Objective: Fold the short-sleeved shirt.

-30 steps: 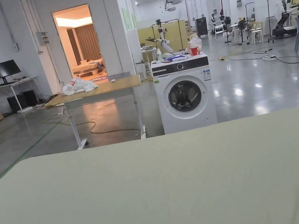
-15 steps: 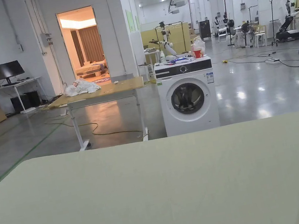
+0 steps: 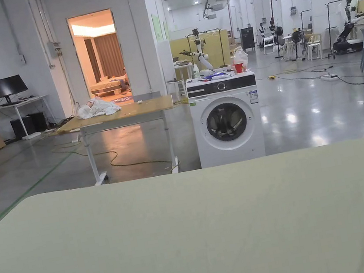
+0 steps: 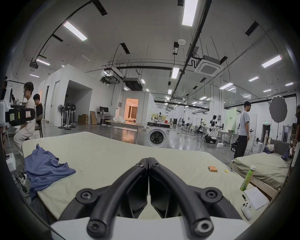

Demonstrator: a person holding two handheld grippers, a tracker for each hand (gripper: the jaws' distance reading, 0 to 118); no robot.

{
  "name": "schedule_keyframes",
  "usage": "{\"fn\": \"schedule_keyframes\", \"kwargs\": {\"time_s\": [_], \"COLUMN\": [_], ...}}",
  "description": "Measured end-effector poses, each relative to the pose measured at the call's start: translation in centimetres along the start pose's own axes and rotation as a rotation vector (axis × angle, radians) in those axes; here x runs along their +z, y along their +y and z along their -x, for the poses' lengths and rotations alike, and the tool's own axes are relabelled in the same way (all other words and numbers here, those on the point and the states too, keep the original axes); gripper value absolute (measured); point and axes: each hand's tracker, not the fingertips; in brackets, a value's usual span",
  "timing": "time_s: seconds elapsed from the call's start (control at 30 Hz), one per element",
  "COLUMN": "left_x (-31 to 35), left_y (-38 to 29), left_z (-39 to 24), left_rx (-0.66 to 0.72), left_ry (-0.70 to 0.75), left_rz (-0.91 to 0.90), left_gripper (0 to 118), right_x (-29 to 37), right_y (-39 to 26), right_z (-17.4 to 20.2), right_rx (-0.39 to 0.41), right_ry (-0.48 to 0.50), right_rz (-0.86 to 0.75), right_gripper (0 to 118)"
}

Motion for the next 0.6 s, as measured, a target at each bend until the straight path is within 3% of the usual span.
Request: {"fn": "schedule_keyframes", "kwargs": {"time_s": [0.23,0.37,0.47,0.6], "left_x": [0.4,0.3,1.3,3.1], "left_y": [0.1,0.1,-0.2,-0.4], "left_z": [0.1,0.8,2.0,3.2], "left_rx": [-0.029,0.025,0.071,0.01], "left_ry": [0.018,0.087,0.099,0.193], "left_rz": [0.003,0.031,0.021,0.051], "left_gripper": [0,0,0,0], "right_x": [-0.2,-0.5,-0.6,-1.7], "right_y": [-0.1,-0.1,0.1,0.2], "right_z": [0.2,0.7,1.6,3.4], "right_rx": [-0.021,-0.024,0.013,-0.05], "right_ry": [0.02,0.041,0.086,0.176], "right_rz": [0.006,0.011,0.001,-0.004], "right_gripper": [0,0,0,0]}}
